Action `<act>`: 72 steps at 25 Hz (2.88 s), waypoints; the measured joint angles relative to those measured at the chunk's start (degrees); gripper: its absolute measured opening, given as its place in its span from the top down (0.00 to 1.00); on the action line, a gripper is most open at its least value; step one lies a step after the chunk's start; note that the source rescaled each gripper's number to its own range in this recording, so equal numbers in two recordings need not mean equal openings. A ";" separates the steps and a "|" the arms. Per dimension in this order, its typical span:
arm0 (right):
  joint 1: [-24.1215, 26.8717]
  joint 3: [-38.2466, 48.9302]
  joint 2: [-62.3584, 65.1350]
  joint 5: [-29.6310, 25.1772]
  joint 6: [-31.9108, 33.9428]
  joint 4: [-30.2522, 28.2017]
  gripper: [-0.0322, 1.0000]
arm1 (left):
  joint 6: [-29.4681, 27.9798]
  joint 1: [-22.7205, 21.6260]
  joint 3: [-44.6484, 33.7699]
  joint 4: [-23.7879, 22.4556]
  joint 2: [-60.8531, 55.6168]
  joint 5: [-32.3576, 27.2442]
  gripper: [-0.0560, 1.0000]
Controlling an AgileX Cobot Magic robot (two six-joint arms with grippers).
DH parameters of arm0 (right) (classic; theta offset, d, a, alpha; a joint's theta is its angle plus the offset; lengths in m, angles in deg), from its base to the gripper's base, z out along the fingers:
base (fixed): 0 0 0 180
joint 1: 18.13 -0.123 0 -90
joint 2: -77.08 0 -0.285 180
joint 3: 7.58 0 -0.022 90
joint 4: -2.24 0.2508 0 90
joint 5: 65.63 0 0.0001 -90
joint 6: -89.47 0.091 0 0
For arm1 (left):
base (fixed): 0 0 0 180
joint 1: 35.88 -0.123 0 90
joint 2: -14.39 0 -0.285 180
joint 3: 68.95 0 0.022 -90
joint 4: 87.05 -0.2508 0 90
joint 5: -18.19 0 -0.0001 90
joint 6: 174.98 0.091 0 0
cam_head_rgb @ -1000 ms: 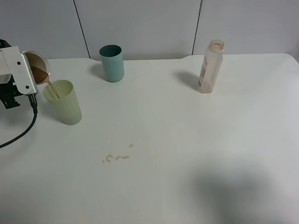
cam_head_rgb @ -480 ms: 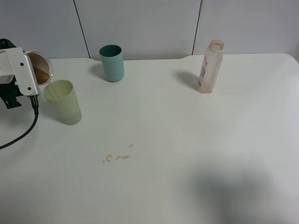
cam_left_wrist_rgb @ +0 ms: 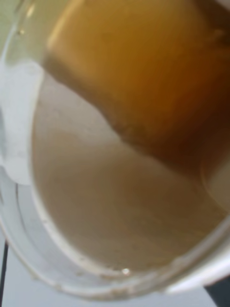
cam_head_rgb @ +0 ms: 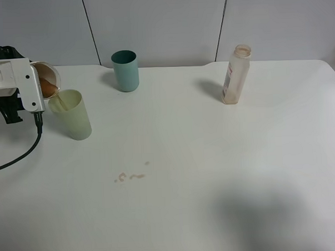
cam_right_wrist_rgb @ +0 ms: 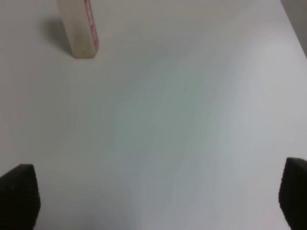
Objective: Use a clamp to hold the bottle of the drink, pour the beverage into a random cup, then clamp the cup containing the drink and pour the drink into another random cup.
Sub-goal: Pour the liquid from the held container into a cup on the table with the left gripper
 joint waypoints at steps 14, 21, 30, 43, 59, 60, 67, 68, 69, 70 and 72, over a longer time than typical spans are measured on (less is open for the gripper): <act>0.00 0.00 0.00 0.00 0.00 0.00 0.00 | 3.40 0.00 1.45 0.00 0.00 -1.09 0.92; 0.00 0.00 0.00 0.00 0.00 0.00 0.00 | 3.41 1.40 3.42 0.00 0.00 -2.76 0.92; 0.00 0.00 0.00 0.00 0.00 0.00 0.00 | 4.88 1.59 3.79 -0.32 0.00 -5.19 0.92; 0.00 0.00 0.00 0.00 0.00 0.00 0.00 | 6.98 2.25 3.97 -0.54 0.00 -5.61 0.92; 0.00 0.00 0.00 0.00 0.00 0.00 0.00 | 7.70 2.25 5.67 -2.53 -0.06 -6.88 0.92; 0.00 0.00 0.00 0.00 0.00 0.00 0.00 | 7.73 2.25 5.67 -2.53 -0.06 -6.93 0.92; 0.00 0.00 0.00 0.00 0.00 0.00 0.00 | 7.88 2.25 5.67 -3.30 -1.25 -7.17 0.92; 0.00 0.00 0.00 0.00 0.00 0.00 0.00 | 7.93 2.25 5.67 -3.34 -1.33 -7.38 0.92; 0.00 0.00 0.00 0.00 0.00 0.00 0.00 | 7.93 2.25 5.67 -3.41 -1.43 -7.58 0.92; 0.00 0.00 0.00 0.00 0.00 0.00 0.00 | 7.93 2.25 5.67 -3.47 -1.56 -7.75 0.92; 0.00 0.00 0.00 0.00 0.00 0.00 0.00 | 7.93 2.37 5.73 -3.47 -2.10 -8.03 0.92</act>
